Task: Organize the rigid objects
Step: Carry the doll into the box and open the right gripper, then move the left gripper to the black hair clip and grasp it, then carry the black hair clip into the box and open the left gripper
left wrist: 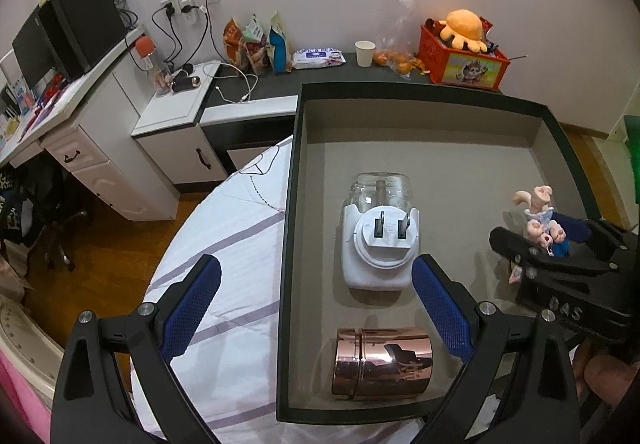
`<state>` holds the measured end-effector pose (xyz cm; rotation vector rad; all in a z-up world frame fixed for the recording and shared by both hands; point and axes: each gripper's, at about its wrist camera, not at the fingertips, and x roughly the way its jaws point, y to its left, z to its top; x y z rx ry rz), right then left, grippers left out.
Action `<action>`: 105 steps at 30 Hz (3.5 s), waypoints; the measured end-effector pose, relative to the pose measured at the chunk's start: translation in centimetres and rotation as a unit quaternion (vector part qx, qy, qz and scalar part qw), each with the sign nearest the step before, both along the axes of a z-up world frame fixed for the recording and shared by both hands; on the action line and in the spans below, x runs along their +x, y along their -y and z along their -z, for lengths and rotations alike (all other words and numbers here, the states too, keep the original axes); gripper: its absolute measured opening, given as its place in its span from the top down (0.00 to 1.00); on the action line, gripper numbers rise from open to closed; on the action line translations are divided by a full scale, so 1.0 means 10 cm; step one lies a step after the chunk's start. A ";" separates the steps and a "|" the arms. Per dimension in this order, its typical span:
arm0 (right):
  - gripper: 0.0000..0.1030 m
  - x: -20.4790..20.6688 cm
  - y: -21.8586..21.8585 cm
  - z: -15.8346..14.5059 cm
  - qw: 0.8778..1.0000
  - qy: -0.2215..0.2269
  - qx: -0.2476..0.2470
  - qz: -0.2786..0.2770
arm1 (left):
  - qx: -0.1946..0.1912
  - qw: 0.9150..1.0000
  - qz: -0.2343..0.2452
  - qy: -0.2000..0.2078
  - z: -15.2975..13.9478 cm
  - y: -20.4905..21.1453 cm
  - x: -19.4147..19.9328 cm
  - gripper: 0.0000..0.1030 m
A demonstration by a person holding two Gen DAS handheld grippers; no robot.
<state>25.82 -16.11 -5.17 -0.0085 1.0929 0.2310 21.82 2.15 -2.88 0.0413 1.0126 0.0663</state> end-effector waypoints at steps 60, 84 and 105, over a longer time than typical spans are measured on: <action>0.15 -1.66 0.77 -0.25 0.995 0.056 0.064 0.057 | -0.051 0.994 -0.012 -0.091 0.59 0.43 -0.96 0.40; 0.15 -1.67 0.67 -0.30 0.995 0.059 0.065 0.049 | -0.067 0.996 0.038 -0.043 0.15 0.37 -1.16 0.85; 0.15 -1.32 0.77 -0.33 0.994 0.064 0.064 0.063 | -0.039 0.994 0.096 -0.018 -0.07 0.81 -0.17 0.85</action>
